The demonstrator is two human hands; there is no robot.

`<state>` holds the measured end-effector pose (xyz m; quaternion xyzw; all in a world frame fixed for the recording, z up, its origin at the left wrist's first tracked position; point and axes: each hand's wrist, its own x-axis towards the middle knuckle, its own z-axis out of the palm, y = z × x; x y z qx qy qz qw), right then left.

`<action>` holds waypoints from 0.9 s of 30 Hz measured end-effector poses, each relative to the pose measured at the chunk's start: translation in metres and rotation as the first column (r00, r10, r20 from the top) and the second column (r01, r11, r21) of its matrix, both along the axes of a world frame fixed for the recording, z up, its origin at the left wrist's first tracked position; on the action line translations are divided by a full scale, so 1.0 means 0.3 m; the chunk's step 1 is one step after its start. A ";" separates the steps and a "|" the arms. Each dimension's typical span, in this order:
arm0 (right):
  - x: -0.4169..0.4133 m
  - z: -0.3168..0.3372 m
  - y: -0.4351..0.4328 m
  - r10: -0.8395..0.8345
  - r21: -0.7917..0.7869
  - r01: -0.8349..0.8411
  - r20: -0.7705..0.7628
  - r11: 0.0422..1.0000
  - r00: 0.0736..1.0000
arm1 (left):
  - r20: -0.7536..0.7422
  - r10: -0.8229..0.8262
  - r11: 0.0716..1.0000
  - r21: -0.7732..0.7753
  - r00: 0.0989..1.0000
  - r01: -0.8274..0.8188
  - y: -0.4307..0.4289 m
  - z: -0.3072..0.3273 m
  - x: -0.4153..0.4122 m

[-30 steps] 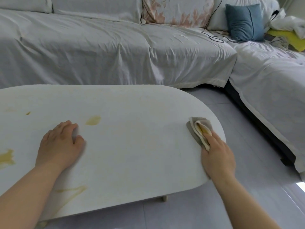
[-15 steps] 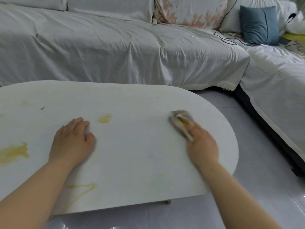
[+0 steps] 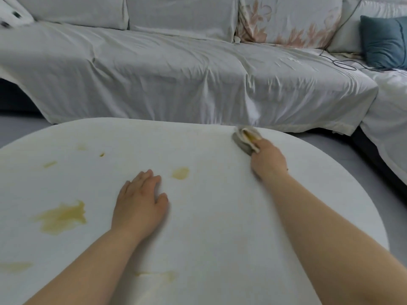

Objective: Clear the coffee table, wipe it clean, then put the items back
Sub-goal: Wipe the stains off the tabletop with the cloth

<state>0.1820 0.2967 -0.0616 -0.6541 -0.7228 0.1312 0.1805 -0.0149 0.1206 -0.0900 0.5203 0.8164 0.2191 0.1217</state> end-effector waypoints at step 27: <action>-0.393 -0.071 -0.111 0.642 0.075 -0.650 0.106 0.756 0.759 | -0.069 -0.043 0.990 0.133 0.997 0.052 -0.020 -0.014 -0.097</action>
